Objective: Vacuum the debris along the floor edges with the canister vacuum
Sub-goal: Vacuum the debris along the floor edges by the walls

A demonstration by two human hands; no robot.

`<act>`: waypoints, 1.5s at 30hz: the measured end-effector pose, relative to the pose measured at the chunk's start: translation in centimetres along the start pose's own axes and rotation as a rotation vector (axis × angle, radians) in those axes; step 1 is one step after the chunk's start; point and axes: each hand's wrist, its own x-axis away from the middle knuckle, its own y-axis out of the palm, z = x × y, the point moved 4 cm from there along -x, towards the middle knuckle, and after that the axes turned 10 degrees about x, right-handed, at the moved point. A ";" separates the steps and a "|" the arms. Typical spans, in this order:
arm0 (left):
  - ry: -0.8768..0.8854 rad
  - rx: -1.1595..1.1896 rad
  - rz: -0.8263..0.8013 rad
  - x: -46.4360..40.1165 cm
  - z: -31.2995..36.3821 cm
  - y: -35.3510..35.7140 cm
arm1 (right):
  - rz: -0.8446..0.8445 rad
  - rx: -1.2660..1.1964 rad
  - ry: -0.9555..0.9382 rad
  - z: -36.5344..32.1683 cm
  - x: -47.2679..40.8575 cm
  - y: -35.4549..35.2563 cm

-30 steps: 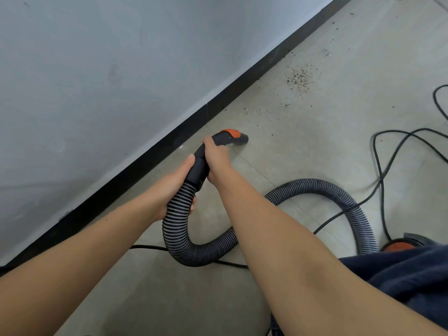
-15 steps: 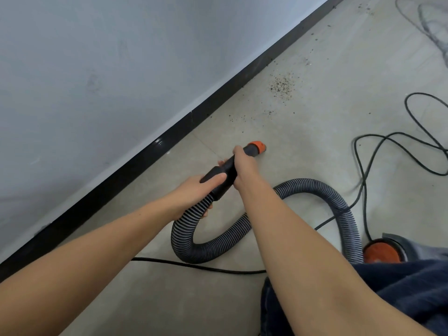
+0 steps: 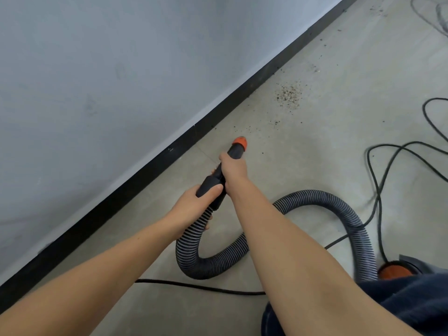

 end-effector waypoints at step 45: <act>-0.083 -0.187 -0.092 -5.6 9.6 3.1 | 0.006 0.008 0.135 -8.3 -3.9 -3.0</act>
